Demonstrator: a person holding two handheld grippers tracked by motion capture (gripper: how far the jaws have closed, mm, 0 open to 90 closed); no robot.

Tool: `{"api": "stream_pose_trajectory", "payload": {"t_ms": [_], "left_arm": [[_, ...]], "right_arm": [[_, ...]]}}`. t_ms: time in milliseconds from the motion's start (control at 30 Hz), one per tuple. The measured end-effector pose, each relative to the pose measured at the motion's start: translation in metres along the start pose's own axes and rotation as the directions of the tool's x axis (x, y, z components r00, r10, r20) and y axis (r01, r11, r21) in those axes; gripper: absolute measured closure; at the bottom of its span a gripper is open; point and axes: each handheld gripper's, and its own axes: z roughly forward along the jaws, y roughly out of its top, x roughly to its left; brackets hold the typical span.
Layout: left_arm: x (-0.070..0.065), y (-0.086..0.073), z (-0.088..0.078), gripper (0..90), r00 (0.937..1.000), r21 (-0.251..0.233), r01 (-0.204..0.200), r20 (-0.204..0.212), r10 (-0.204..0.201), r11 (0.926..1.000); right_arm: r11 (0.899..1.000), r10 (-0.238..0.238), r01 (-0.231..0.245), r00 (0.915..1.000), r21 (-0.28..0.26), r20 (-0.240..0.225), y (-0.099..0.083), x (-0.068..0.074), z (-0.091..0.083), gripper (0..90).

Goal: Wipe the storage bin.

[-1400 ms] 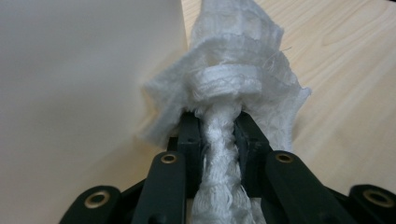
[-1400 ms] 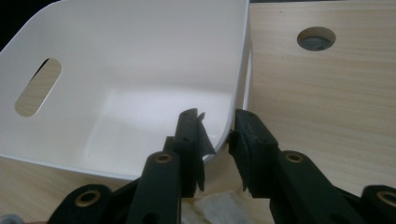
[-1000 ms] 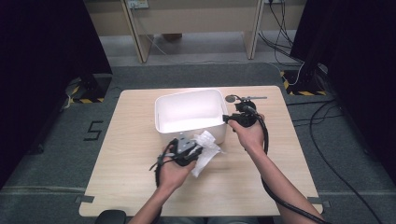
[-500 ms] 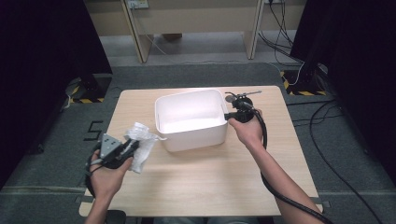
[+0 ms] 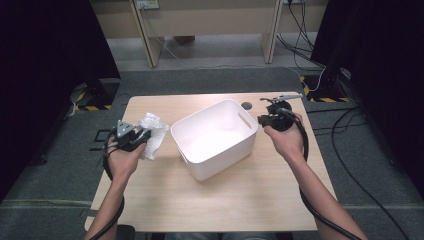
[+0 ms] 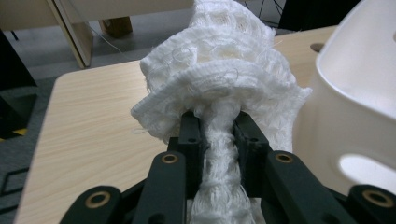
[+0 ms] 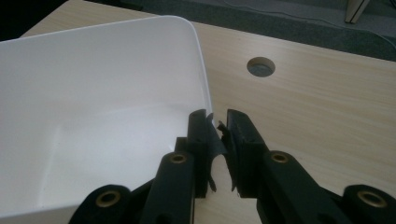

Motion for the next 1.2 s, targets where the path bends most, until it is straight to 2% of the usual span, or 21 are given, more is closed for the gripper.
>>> {"api": "stream_pose_trajectory", "payload": {"t_ms": [133, 233, 267, 300, 400, 433, 467, 500, 533, 567, 667, 700, 733, 933, 967, 1067, 1100, 1167, 1200], "left_arm": [[-0.001, 0.009, 0.016, 75.5, 0.9998, -0.005, -0.015, 0.016, 0.015, 0.9999], [-0.006, 0.014, 0.027, 75.5, 0.9968, 0.007, -0.035, 0.073, 0.035, 0.9994], [-0.009, 0.015, 0.03, 75.5, 0.9947, 0.02, -0.055, 0.088, 0.053, 0.9983], [-0.012, 0.015, 0.033, 75.5, 0.9925, 0.025, -0.067, 0.104, 0.065, 0.9974], [-0.021, 0.014, 0.038, 75.5, 0.9802, 0.039, -0.116, 0.166, 0.108, 0.9924], [-0.024, 0.014, 0.039, 75.6, 0.9748, 0.037, -0.134, 0.185, 0.125, 0.9903], [-0.027, 0.014, 0.039, 75.6, 0.9635, 0.047, -0.177, 0.212, 0.163, 0.9831], [-0.027, 0.014, 0.039, 75.6, 0.9635, 0.047, -0.177, 0.212, 0.163, 0.9831], [-0.028, 0.014, 0.039, 75.6, 0.9544, 0.044, -0.203, 0.232, 0.188, 0.9781], [-0.029, 0.013, 0.039, 75.6, 0.9484, 0.048, -0.222, 0.243, 0.204, 0.974], [-0.033, 0.009, 0.034, 75.6, 0.9281, 0.043, -0.253, 0.293, 0.23, 0.9665], [-0.036, 0.007, 0.032, 75.6, 0.9172, 0.039, -0.267, 0.317, 0.242, 0.9629], [-0.039, 0.006, 0.03, 75.6, 0.9103, 0.037, -0.276, 0.331, 0.249, 0.9604], [-0.062, -0.008, 0.013, 75.6, 0.878, 0.022, -0.326, 0.378, 0.294, 0.9452], [-0.066, -0.01, 0.009, 75.6, 0.8763, 0.016, -0.329, 0.378, 0.299, 0.9443], [-0.073, -0.016, 0.0, 75.5, 0.8767, 0.005, -0.318, 0.383, 0.292, 0.9482], [-0.075, -0.018, -0.003, 75.6, 0.8809, 0.004, -0.309, 0.378, 0.285, 0.9509], [-0.076, -0.022, -0.007, 75.5, 0.8976, 0.003, -0.292, 0.346, 0.273, 0.9565], [-0.075, -0.023, -0.008, 75.5, 0.9041, 0.005, -0.285, 0.334, 0.267, 0.9586]], "right_arm": [[0.999, -0.005, 0.006, 0.9998, 0.051, -0.018, -0.021, 0.0, -0.014, 83.2], [0.993, 0.007, 0.002, 0.9971, 0.117, -0.076, -0.039, 0.005, -0.008, 83.2], [0.991, -0.006, 0.018, 0.9961, 0.131, -0.088, -0.045, 0.008, 0.001, 83.0], [0.991, -0.006, 0.018, 0.9961, 0.131, -0.088, -0.045, 0.008, 0.001, 83.0], [0.99, 0.002, 0.009, 0.9966, 0.138, -0.082, -0.046, 0.008, 0.015, 82.6], [0.991, -0.011, 0.021, 0.9972, 0.132, -0.074, -0.045, 0.008, 0.018, 82.4], [0.992, -0.024, 0.032, 0.9978, 0.123, -0.062, -0.041, 0.007, 0.024, 81.7], [0.992, -0.024, 0.032, 0.9978, 0.123, -0.062, -0.041, 0.007, 0.024, 81.7], [0.992, -0.025, 0.033, 0.9976, 0.122, -0.065, -0.039, 0.007, 0.027, 81.5], [0.991, -0.051, 0.056, 0.9977, 0.12, -0.044, -0.034, 0.007, 0.033, 80.4], [0.993, -0.046, 0.052, 0.9973, 0.109, -0.056, -0.03, 0.006, 0.039, 80.5], [0.993, -0.043, 0.048, 0.9977, 0.105, -0.053, -0.028, 0.007, 0.042, 80.7], [0.993, -0.046, 0.051, 0.9976, 0.103, -0.053, -0.026, 0.008, 0.047, 80.8], [0.992, -0.044, 0.053, 0.9954, 0.113, -0.085, -0.021, 0.023, 0.065, 82.1], [0.992, -0.043, 0.052, 0.9956, 0.115, -0.083, -0.021, 0.025, 0.067, 82.4], [0.992, -0.035, 0.045, 0.9957, 0.117, -0.086, -0.023, 0.029, 0.072, 82.8], [0.992, -0.036, 0.046, 0.9957, 0.117, -0.085, -0.023, 0.029, 0.073, 82.6], [0.993, -0.025, 0.034, 0.9965, 0.114, -0.08, -0.025, 0.029, 0.073, 78.8], [0.994, -0.015, 0.022, 0.9975, 0.111, -0.069, -0.025, 0.028, 0.071, 74.3]]}}
